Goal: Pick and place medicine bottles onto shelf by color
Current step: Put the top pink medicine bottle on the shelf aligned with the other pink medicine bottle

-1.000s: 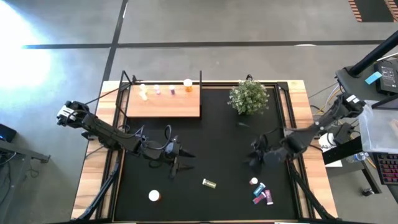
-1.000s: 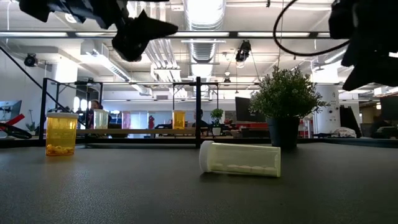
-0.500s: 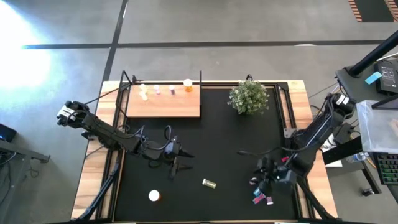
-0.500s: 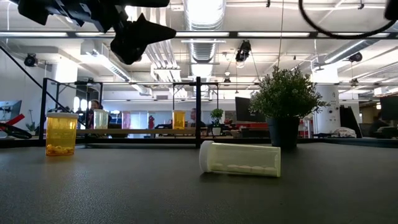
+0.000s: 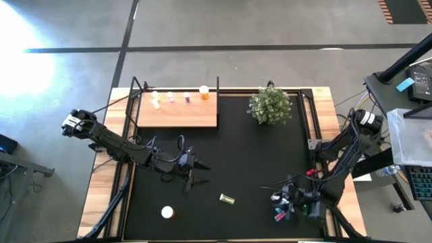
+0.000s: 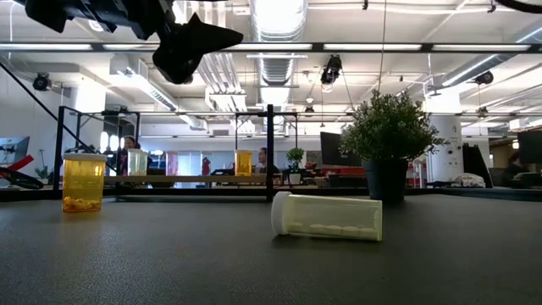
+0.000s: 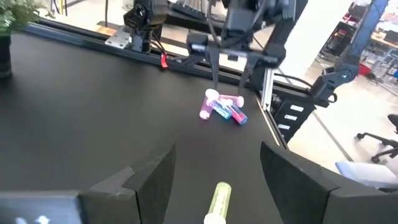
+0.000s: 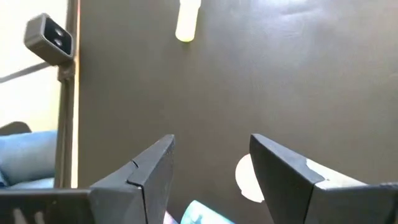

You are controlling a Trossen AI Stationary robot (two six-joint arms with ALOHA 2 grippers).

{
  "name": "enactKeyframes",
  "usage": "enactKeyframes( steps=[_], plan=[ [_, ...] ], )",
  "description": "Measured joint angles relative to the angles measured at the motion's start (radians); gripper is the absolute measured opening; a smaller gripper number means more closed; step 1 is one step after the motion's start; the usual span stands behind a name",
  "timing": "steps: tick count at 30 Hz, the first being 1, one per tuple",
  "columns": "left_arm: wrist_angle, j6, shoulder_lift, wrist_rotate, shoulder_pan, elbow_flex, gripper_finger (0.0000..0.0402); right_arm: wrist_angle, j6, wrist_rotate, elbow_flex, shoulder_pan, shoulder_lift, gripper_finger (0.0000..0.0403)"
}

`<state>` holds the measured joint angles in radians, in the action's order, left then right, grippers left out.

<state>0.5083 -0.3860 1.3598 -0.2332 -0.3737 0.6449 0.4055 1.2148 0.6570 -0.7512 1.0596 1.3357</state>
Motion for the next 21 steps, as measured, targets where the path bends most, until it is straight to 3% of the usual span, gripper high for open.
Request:
enactKeyframes(
  steps=[8,11,16,21],
  plan=[
    [0.008,-0.001,0.0,-0.07,0.0,0.0,0.0219,0.02,-0.033,-0.012,-0.081,-0.021,0.03,0.0199],
    [0.008,-0.002,0.0,-0.087,0.0,0.0,0.0219,0.12,-0.055,-0.03,-0.143,0.002,0.013,0.0199],
    [0.008,-0.003,0.0,-0.087,0.0,0.0,0.0219,0.354,0.134,0.024,-0.18,0.096,0.035,0.0199],
    [0.008,-0.003,0.0,-0.087,0.0,0.0,0.0219,0.386,0.293,0.073,-0.148,0.182,0.105,0.0199]
  ],
)
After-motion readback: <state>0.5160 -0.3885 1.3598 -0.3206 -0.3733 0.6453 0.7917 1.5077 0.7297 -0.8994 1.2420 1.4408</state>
